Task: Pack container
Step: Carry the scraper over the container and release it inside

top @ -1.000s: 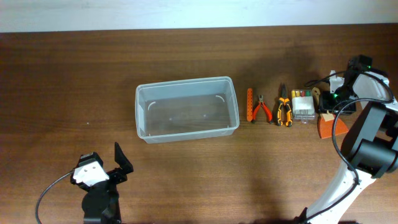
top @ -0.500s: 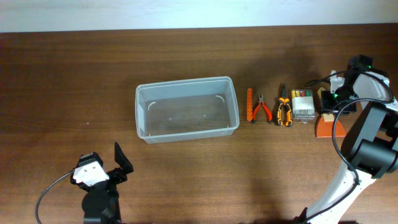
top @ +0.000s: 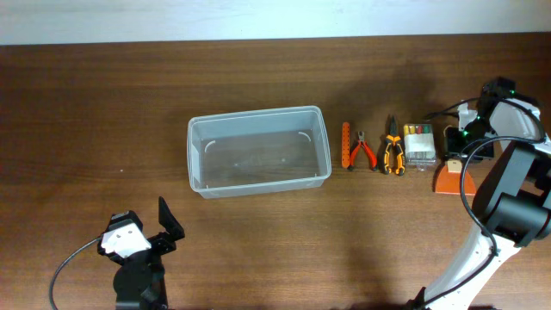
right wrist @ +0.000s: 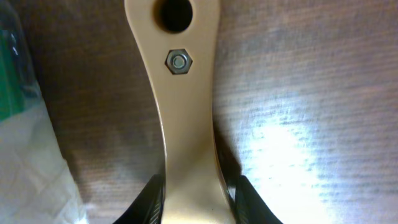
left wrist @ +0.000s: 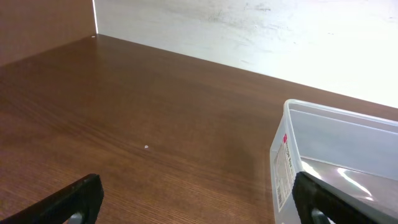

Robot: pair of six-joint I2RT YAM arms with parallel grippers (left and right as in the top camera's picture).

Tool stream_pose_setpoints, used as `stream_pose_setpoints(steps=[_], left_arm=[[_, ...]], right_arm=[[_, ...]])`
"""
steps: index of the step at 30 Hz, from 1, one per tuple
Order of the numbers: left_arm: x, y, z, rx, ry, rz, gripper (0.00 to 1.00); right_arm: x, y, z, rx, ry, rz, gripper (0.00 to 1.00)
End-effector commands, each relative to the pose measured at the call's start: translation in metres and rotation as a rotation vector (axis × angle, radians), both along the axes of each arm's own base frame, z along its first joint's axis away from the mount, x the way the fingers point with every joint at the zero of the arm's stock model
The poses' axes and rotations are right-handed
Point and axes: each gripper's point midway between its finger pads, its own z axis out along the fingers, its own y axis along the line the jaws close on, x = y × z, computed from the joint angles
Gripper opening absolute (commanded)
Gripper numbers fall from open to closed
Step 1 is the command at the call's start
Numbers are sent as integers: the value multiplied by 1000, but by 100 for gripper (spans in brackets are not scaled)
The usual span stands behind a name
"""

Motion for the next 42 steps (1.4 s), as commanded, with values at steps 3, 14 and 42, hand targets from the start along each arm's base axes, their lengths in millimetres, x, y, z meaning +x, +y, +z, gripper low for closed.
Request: stream_pose_setpoints(steps=[3,14,42], left_arm=[[0,0,-1,9,5,-2,99],[0,0,-1,9,5,-2,99],[0,0,-1,9,5,-2,99]], right_arm=[[21,-12,35,-35,-62,-83,9],[75,28,174,3,-318,-106,4],[17,459,139,96,-335,1687,4]])
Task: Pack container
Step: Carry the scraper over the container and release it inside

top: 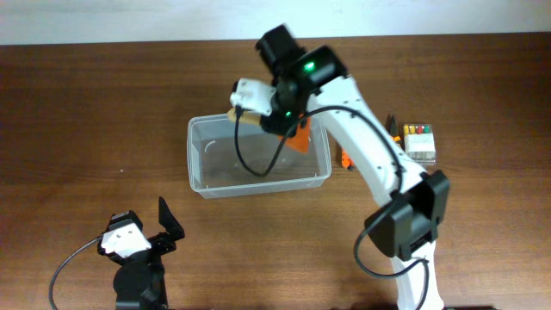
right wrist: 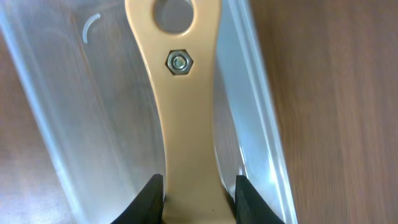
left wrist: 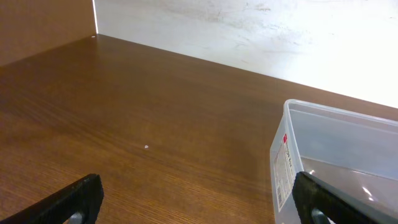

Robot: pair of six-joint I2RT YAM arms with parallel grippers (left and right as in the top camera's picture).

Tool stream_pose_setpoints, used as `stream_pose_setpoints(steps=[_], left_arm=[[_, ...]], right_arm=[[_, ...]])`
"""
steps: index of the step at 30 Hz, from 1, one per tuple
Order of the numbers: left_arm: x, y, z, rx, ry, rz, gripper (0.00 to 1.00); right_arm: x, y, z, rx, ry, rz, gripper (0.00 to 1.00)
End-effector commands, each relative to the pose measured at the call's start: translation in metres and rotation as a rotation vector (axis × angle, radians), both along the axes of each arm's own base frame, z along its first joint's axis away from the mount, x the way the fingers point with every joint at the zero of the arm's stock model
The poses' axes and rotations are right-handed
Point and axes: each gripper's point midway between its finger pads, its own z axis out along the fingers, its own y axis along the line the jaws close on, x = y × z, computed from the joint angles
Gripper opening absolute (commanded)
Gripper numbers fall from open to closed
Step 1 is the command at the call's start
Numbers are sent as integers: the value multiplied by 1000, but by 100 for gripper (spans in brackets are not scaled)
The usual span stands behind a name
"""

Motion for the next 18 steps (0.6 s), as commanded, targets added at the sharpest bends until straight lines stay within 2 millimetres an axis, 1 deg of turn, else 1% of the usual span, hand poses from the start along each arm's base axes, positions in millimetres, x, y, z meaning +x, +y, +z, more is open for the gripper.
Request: stream_pose_setpoints(steps=[1,3,5,8,9,11,13,14,16,17,18], left_arm=[[0,0,-1,9,5,-2,99],[0,0,-1,9,5,-2,99],[0,0,-1,9,5,-2,99],[0,0,-1,9,5,-2,99],[0,0,-1,9,5,-2,99],[0,0,-1,9,5,-2,99],[0,0,-1,9,5,-2,99],[0,0,-1,9,5,-2,99],[0,0,-1,9,5,-2,99],[0,0,-1,9,5,-2,99],[0,0,-1,9,5,-2,99]], right_arm=[[0,3,-39,-41,13,111,4],[3,5,-57,-39,7,109,4],[8,4,-69,-36,-3,102,4],[10,4,-79,-33,-5,96,5],[9,4,-79,-33,-4,95,13],[8,6,-78,-30,-4,91,39],[8,10,-70,-17,-6,65,43],[8,12,-65,-7,-4,38,47],[8,13,-48,16,-6,-13,48],[8,13,-25,44,-11,-68,62],[9,11,-15,58,-10,-105,68]])
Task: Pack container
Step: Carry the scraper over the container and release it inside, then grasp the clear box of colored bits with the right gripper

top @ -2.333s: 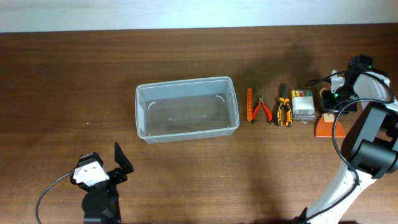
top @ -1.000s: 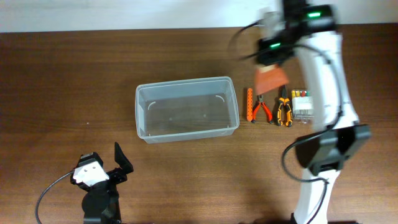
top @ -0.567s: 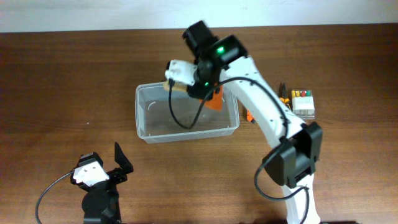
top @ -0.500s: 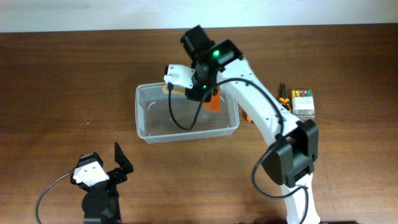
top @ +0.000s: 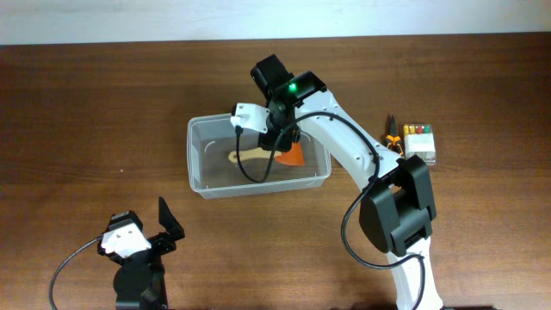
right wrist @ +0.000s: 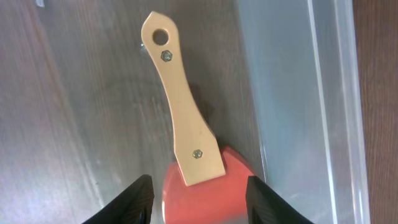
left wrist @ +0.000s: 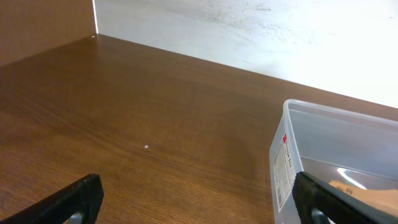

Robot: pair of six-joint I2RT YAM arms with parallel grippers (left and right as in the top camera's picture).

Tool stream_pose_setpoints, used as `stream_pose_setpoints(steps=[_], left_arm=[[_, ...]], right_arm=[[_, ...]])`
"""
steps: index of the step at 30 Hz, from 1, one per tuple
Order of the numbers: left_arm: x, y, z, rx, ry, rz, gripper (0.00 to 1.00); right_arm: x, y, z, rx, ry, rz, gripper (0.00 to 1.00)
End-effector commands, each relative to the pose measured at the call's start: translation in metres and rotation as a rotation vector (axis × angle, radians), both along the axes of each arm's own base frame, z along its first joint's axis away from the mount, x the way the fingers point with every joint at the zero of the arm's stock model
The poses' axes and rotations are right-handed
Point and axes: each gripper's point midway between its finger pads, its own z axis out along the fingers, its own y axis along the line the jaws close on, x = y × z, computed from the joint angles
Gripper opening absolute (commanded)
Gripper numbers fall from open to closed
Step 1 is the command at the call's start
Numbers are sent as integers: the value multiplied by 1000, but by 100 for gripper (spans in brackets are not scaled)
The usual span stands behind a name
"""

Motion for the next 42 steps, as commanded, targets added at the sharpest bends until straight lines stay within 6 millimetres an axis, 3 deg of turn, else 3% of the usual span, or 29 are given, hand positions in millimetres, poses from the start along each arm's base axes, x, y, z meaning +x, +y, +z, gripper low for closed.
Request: stream_pose_setpoints(steps=[1,4,5,7,9,10,12,13,16,19,23,25,29,34,38,42], left_arm=[[0,0,-1,9,5,-2,99],[0,0,-1,9,5,-1,99],[0,0,-1,9,5,-1,99],[0,0,-1,9,5,-1,99],[0,0,-1,9,5,-1,99],[0,0,-1,9,5,-1,99],[0,0,-1,9,5,-1,99],[0,0,-1,9,5,-1,99],[0,0,-1,9,5,-1,99],[0,0,-1,9,5,-1,99],[0,0,-1,9,5,-1,99],[0,0,-1,9,5,-1,99],[0,0,-1,9,5,-1,99],[0,0,-1,9,5,-1,99],[0,0,-1,9,4,-1,99],[0,0,-1,9,5,-2,99]], right_arm=[[7,5,74,110,-60,-160,74],[6,-10,113,131,-56,-248,77],[5,-19,126,130,-60,-272,75],[7,-39,148,125,-78,-312,59],[17,-66,167,149,-89,-426,58],[27,-83,176,181,-93,-529,61],[46,-120,183,224,-87,-708,78],[53,-140,183,231,-81,-780,80],[70,-207,169,237,-36,-1024,81],[75,-274,143,223,37,-1259,81],[64,-343,101,169,141,-1440,82],[56,-367,77,141,193,-1495,84],[43,-389,29,101,275,-1552,86],[29,-390,-22,67,342,-1567,86],[18,-387,-51,48,377,-1568,86],[13,-385,-67,41,389,-1568,86]])
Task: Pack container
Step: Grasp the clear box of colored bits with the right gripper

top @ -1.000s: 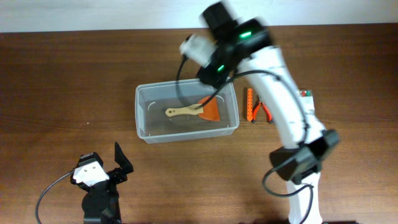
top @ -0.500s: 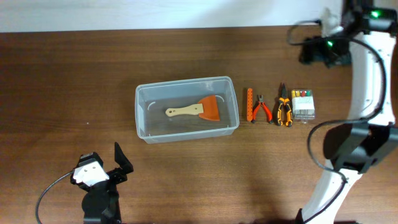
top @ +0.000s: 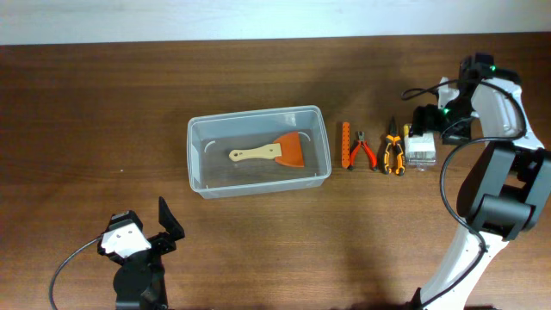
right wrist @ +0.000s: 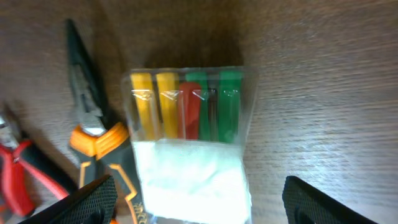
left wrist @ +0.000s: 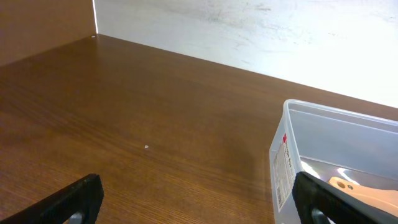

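Observation:
The clear plastic container [top: 258,176] stands mid-table, and in it lies a scraper [top: 269,153] with a wooden handle and orange blade. To its right, in a row, lie an orange strip [top: 346,145], red pliers [top: 362,151], orange-black pliers [top: 393,148] and a clear packet of coloured pieces [top: 419,148]. My right gripper [right wrist: 199,208] hangs open over the packet [right wrist: 186,149], one finger on each side, with nothing held. My left gripper [left wrist: 199,208] is open near the front left, low over the table, beside the container's left wall [left wrist: 283,165].
The orange-black pliers [right wrist: 93,140] lie right beside the packet, under my right gripper's left finger. Bare wood surrounds my left gripper [top: 146,231]. A white wall edge runs along the table's far side.
My right gripper was open above the scraper inside the container; now it is open over the clear packet at the right end of the row. The scraper stays in the container.
My right gripper was shut on the scraper's handle at the table's right end. Then it held the scraper over the container. Then it was open with the scraper lying inside. Now it is back at the right, over the packet. The left arm never moved.

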Robot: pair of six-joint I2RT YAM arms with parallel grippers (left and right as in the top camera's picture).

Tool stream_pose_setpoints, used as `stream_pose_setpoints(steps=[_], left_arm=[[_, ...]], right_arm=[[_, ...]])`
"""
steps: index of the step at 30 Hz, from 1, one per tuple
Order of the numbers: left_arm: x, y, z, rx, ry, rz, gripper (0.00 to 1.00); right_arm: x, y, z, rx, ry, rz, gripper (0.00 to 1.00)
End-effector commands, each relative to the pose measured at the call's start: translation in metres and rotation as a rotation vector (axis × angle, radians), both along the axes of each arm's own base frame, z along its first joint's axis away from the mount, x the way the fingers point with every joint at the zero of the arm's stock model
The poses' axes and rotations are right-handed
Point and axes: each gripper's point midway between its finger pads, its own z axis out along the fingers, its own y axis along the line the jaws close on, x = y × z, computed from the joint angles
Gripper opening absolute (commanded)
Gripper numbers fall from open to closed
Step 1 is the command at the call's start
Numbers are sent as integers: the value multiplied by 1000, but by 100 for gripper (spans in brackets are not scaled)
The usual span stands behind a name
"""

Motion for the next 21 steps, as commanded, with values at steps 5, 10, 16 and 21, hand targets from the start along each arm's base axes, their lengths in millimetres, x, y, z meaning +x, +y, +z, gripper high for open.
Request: stream_pose_setpoints(steps=[5,10,16,21], left_arm=[[0,0,-1,9,5,-2,99],[0,0,-1,9,5,-2,99],[0,0,-1,9,5,-2,99],[0,0,-1,9,5,-2,99]], right_arm=[[-7,3,-25,2,13,-5,90],[-13,8,-40,5,24,1,90],[-20,10,-52,8,34,1,56],[-21,10,-53,9,37,2,57]])
